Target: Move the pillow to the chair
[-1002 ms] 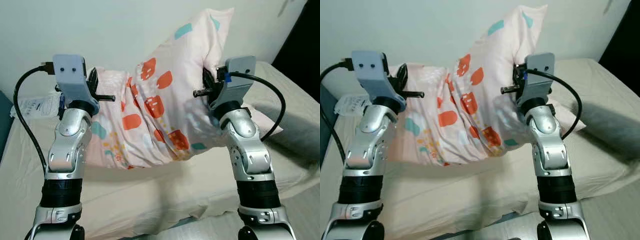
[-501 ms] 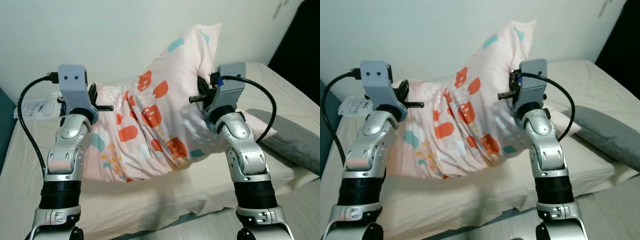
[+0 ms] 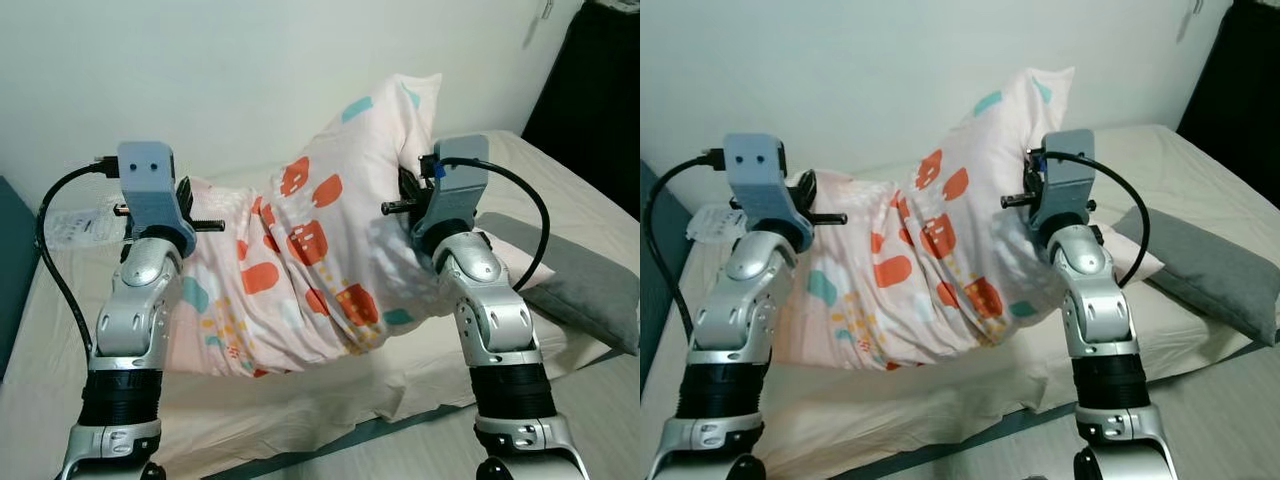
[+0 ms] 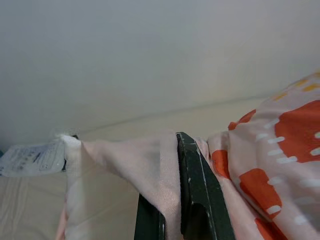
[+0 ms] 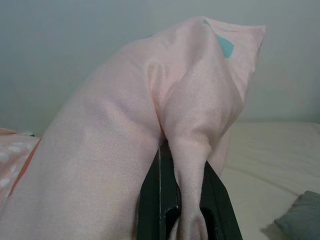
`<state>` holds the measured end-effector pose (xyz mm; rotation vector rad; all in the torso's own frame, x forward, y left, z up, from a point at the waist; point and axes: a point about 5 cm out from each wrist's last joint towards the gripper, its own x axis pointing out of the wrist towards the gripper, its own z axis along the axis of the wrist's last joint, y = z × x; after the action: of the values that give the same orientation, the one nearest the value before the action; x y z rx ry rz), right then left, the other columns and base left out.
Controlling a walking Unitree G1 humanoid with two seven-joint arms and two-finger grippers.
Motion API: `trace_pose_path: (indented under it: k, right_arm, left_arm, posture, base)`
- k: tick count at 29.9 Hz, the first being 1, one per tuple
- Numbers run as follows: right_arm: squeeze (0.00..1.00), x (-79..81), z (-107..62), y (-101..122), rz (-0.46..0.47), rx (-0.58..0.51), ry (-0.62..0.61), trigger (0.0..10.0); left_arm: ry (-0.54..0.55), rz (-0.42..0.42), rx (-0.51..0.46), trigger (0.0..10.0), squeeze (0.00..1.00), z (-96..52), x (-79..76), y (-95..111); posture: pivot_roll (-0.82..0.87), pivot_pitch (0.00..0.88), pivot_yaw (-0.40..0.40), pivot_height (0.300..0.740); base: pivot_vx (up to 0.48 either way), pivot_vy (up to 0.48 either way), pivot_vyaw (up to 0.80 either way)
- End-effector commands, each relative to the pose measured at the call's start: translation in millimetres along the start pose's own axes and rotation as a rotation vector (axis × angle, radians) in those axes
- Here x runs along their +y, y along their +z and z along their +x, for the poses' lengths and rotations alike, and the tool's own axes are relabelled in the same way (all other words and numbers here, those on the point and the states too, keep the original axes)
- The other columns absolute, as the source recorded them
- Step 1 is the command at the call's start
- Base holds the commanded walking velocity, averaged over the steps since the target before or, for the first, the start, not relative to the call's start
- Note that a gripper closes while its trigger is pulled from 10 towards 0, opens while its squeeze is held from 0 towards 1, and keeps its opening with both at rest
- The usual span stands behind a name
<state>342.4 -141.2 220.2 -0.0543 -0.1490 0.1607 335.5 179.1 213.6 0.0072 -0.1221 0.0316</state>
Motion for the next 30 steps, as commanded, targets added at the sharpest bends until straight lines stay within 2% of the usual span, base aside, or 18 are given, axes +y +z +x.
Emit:
trace_pose_path:
  k: [1,17,21,30]
  right_arm:
    - [0.0,4.4,0.4,1,-0.007,-0.006,0.017,10.0]
    - [0.0,2.9,-0.6,-2,0.013,0.0,0.0,10.0]
    - [0.0,1.0,-2.1,-6,0.01,0.021,-0.011,10.0]
    - [0.0,4.0,-6.8,-25,-0.012,0.122,0.016,10.0]
  left_arm:
    - [-0.012,0.009,-0.064,10.0,0.0,-2.0,-2.5,10]
    - [-0.036,0.012,-0.064,10.0,0.0,-1.6,-3.8,12]
    - [-0.029,0.051,0.025,10.0,0.0,0.9,-4.1,0]
    - [-0.04,0.04,0.113,10.0,0.0,-5.3,-5.6,-23]
  posture:
    - [0.01,0.084,0.019,0.74]
    - [0.02,0.074,0.044,0.74]
    - [0.02,0.074,0.044,0.74]
    - [0.02,0.08,0.04,0.74]
  base:
    - [0.0,0.0,0.0]
    - [0.0,0.0,0.0]
    - [0.0,0.0,0.0]
    - [0.0,0.0,0.0]
